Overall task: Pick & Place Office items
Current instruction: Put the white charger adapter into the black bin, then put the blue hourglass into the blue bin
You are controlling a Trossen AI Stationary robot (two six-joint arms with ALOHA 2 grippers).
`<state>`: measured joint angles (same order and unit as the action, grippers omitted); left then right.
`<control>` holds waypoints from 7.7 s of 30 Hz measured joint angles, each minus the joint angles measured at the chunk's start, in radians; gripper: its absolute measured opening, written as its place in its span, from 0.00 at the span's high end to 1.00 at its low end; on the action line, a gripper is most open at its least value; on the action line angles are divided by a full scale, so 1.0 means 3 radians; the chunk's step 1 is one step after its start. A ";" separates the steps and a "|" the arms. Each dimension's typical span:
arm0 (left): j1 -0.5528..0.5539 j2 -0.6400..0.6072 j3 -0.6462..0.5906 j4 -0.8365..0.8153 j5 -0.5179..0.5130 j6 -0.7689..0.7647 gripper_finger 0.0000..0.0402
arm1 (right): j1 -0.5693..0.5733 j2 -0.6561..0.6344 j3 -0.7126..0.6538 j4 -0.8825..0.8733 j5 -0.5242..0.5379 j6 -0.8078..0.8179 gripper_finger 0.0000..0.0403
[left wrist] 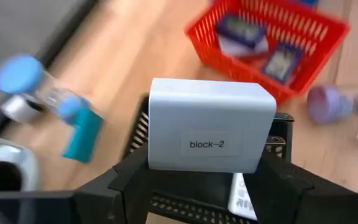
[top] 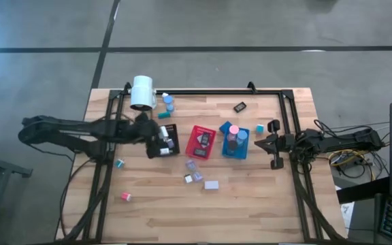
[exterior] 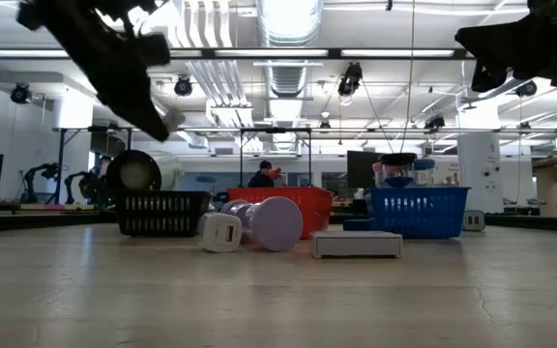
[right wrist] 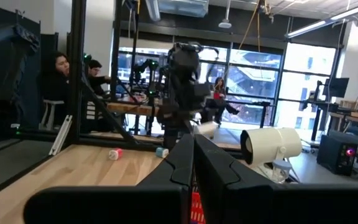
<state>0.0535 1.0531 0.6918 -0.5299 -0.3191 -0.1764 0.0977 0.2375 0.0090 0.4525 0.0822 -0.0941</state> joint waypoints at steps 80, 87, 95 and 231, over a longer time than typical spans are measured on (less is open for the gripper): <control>0.0822 -0.2423 -0.2004 0.2310 0.1576 0.0376 0.98 | -0.0001 0.0006 0.0003 -0.0042 -0.0003 -0.0074 0.98; 0.0822 -0.2421 -0.2285 0.2693 0.1559 0.0222 0.99 | 0.0000 0.0006 0.0003 -0.0051 -0.0003 -0.0075 0.98; 0.0822 -0.2430 -0.2285 0.2712 0.1551 0.0223 0.99 | -0.0001 0.0029 0.0003 -0.0059 -0.0003 -0.0074 0.98; 0.1744 0.1178 0.2506 -0.0968 0.1193 0.1993 0.50 | -0.0001 0.0025 0.0001 -0.0099 0.0081 -0.0299 0.98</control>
<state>0.5766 1.4065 1.4435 -0.8202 0.0388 0.4215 0.0975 0.2451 0.0093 0.4228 0.1066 -0.1838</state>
